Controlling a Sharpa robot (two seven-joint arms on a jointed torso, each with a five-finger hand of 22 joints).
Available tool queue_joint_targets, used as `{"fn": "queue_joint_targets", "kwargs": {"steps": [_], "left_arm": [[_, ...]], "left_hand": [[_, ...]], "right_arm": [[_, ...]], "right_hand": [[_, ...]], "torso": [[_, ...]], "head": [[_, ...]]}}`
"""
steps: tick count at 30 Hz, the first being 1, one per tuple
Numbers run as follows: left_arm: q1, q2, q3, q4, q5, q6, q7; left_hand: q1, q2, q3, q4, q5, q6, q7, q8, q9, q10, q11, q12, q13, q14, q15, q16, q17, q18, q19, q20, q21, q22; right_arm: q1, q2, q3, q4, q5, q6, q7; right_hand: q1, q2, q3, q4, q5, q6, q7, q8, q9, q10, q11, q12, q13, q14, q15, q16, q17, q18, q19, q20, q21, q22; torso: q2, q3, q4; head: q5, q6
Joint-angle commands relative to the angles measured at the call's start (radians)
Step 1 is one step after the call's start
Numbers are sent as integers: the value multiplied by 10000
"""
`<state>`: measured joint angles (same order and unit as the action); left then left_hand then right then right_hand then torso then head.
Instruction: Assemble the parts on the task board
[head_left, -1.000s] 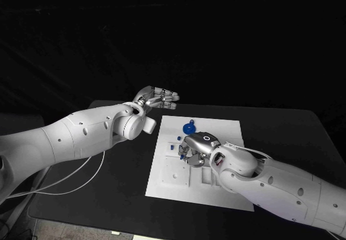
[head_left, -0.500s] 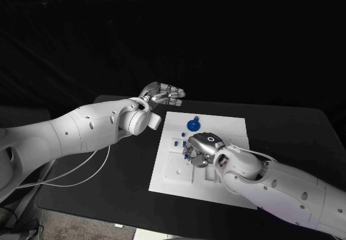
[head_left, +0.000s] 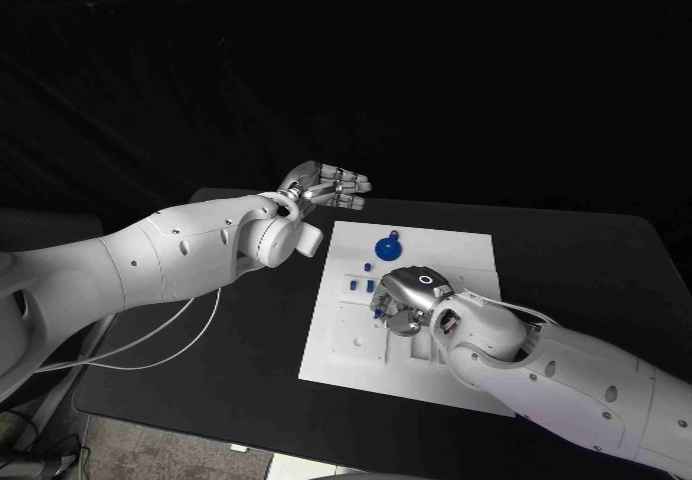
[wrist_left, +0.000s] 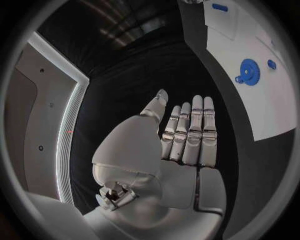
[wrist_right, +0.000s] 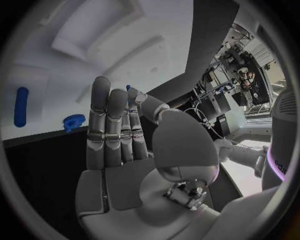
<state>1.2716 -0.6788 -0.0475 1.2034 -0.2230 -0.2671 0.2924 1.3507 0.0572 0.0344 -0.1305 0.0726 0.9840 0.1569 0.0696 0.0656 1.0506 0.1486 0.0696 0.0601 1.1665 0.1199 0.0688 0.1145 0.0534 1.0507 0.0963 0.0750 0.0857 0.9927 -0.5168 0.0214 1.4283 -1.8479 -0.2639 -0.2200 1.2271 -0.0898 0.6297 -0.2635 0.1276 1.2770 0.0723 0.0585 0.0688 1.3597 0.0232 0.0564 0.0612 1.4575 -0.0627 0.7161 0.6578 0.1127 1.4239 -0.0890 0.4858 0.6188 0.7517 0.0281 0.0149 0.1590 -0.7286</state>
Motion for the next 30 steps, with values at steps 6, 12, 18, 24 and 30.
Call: {"fn": "queue_joint_targets", "kwargs": {"steps": [6, 12, 18, 24, 30], "left_arm": [[15, 36, 12, 14, 10, 165, 44], [15, 44, 12, 16, 11, 173, 33], [15, 51, 12, 26, 12, 184, 34], [14, 51, 12, 32, 12, 199, 32], [14, 46, 12, 34, 12, 205, 25]], "left_hand": [[5, -53, -40, 0, -33, -47, 10, 2, 14, -68, 3, 7, -1, -46, -9, -21, -10, -27, 34, 47, 40, -9], [5, -53, -40, 0, -33, -47, 10, 2, 14, -68, 3, 7, -1, -46, -9, -21, -10, -27, 34, 47, 40, -9], [5, -53, -40, 0, -33, -47, 10, 2, 14, -68, 3, 7, -1, -46, -9, -21, -10, -27, 34, 47, 40, -9], [5, -53, -40, 0, -33, -47, 10, 2, 14, -68, 3, 7, -1, -46, -9, -21, -10, -27, 34, 47, 40, -9], [5, -53, -40, 0, -33, -47, 10, 2, 14, -68, 3, 7, -1, -46, -9, -21, -10, -27, 34, 47, 40, -9]], "right_arm": [[-13, 30, -66, -47, -189, 274, -52], [-25, 57, -125, -85, -189, 316, -32], [-45, 94, -196, -174, -189, 316, -18], [-64, 127, -223, -223, -189, 306, -2], [-81, 151, -233, -238, -189, 322, 17]], "right_hand": [[-60, 49, 65, -11, 13, 64, 26, 54, 11, 57, -25, 30, 12, 13, -63, 58, 7, 85, 80, -14, -73, 54], [-60, 49, 65, -11, 13, 64, 26, 54, 11, 57, -25, 30, 12, 13, -63, 58, 7, 85, 80, -14, -73, 54], [-70, 51, 58, -16, 31, 68, 26, 55, 12, 58, -24, 30, 12, 11, -64, 65, 0, 78, 90, -18, -99, 85], [-70, 51, 58, -16, 31, 68, 26, 55, 12, 58, -24, 30, 12, 11, -64, 65, 0, 78, 90, -18, -99, 85], [-70, 51, 58, -16, 31, 68, 26, 55, 12, 58, -24, 30, 12, 11, -64, 65, 0, 78, 90, -18, -99, 85]], "torso": [[2, 3, 21], [-3, -3, 9], [2, -1, 13], [3, -1, 18], [4, -7, 21]], "head": [[15, -42], [33, -53], [49, -68], [55, -81], [67, -109]]}}
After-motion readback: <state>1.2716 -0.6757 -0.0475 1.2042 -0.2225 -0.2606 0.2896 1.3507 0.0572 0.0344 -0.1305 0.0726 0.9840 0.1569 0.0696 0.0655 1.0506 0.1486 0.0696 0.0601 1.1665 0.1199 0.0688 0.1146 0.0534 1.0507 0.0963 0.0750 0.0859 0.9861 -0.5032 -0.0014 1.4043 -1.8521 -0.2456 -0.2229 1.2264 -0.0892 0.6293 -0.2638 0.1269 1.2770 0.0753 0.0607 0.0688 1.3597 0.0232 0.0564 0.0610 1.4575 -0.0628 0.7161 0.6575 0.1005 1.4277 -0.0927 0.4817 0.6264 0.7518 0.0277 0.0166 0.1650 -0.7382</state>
